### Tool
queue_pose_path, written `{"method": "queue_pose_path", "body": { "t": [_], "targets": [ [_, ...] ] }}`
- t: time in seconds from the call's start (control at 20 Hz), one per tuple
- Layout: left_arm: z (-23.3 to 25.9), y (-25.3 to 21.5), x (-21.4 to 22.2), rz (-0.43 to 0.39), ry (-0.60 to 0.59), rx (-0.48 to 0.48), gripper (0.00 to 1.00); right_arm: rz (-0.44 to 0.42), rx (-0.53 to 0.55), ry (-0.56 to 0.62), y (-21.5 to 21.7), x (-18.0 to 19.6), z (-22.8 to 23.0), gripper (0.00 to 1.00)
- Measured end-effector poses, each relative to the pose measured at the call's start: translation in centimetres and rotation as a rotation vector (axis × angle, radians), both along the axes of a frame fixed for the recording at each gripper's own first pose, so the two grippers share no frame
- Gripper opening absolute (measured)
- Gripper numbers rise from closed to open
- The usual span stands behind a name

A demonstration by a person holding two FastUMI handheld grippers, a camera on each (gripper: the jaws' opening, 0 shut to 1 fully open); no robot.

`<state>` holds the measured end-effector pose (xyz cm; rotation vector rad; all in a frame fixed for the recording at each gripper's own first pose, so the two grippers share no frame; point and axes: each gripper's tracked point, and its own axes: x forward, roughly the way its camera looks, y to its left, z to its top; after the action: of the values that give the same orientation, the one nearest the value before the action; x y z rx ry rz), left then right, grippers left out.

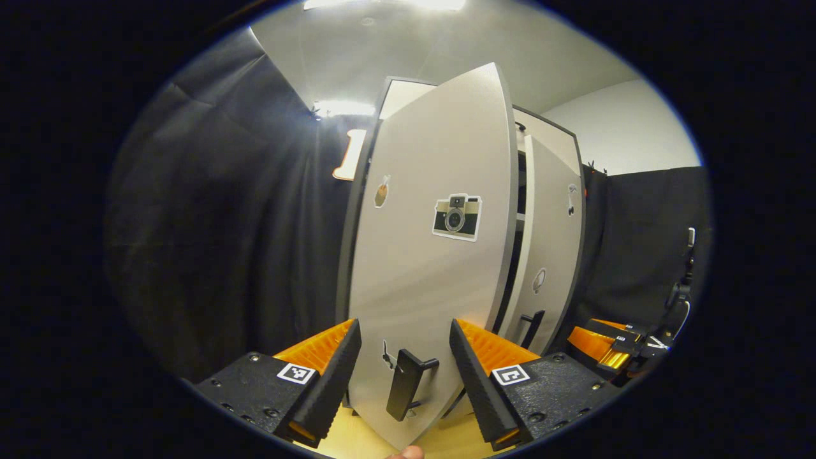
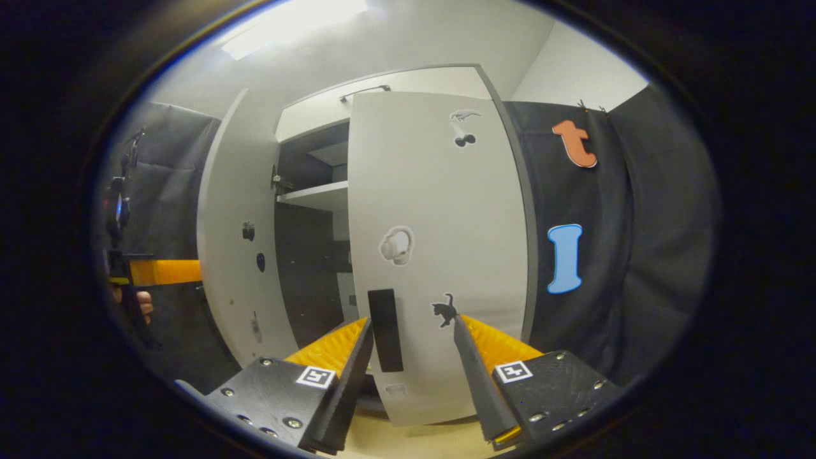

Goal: Grab one shoe with the right hand and put it into the shoe cabinet, grab the other shoe with the left hand and put it into the shoe cabinet; then close the right door with the right hand and the left door with the left hand.

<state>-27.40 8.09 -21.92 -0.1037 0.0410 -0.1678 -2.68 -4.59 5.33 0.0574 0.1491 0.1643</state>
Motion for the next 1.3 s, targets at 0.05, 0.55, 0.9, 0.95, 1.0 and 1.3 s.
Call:
{"method": "queue_pose_path", "body": {
  "t": [0.05,0.55,0.9,0.95,1.0,1.3],
  "targets": [
    [-0.2,-0.9,0.4,-0.022,0.003,-0.005,0.86,-0.007,-0.003,0.000,-0.4,-0.1,0.1,0.76],
    [-0.4,-4.8,1.8,-0.105,0.012,0.000,0.86,-0.066,-0.010,-0.014,-2.9,-1.5,0.6,0.76],
    [-0.8,-6.0,0.8,-0.121,0.010,0.024,0.86,-0.068,0.008,-0.032,-2.9,-2.3,1.6,0.76],
    [-0.8,-6.1,0.6,-0.124,0.011,0.026,0.86,-0.066,0.011,-0.034,-2.8,-2.4,1.7,0.76],
    [-0.9,-6.2,0.4,-0.126,0.013,0.026,0.86,-0.064,0.014,-0.034,-2.7,-2.5,1.8,0.76],
    [-0.9,-5.6,-0.2,-0.092,0.007,0.032,0.86,-0.066,0.026,-0.047,-2.2,-3.2,2.7,0.76]
  ]
}}
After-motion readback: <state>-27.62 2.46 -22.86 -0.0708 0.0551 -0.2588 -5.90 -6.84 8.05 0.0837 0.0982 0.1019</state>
